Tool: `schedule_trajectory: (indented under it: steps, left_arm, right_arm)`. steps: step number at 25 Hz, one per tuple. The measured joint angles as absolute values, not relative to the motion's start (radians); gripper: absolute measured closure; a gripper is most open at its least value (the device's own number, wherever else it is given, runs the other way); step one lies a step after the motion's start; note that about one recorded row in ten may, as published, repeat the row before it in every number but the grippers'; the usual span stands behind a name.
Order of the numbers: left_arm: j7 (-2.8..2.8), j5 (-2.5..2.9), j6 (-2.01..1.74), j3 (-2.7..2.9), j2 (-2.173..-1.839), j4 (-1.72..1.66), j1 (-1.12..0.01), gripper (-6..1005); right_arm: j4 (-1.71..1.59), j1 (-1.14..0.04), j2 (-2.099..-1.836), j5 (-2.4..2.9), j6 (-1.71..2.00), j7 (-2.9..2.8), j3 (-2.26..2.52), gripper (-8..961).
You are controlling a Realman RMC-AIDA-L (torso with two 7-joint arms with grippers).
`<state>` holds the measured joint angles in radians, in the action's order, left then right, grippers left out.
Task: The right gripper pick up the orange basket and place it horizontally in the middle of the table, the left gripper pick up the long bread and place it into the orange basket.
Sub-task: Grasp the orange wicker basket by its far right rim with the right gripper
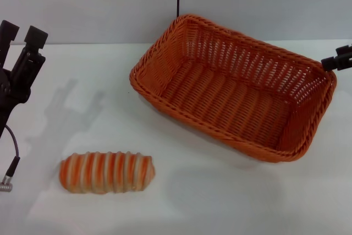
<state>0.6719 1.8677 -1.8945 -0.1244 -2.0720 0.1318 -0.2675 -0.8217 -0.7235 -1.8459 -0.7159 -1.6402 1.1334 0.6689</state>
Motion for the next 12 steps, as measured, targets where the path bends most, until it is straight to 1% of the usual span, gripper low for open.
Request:
schedule_trajectory:
  steps: [12]
  left_arm:
    - [0.672,1.870,-1.884,-0.121,-2.072,0.132,-0.270,166]
  right_arm:
    - [-0.711,-0.740,-1.858,-0.714,-1.548,1.156,0.730,364]
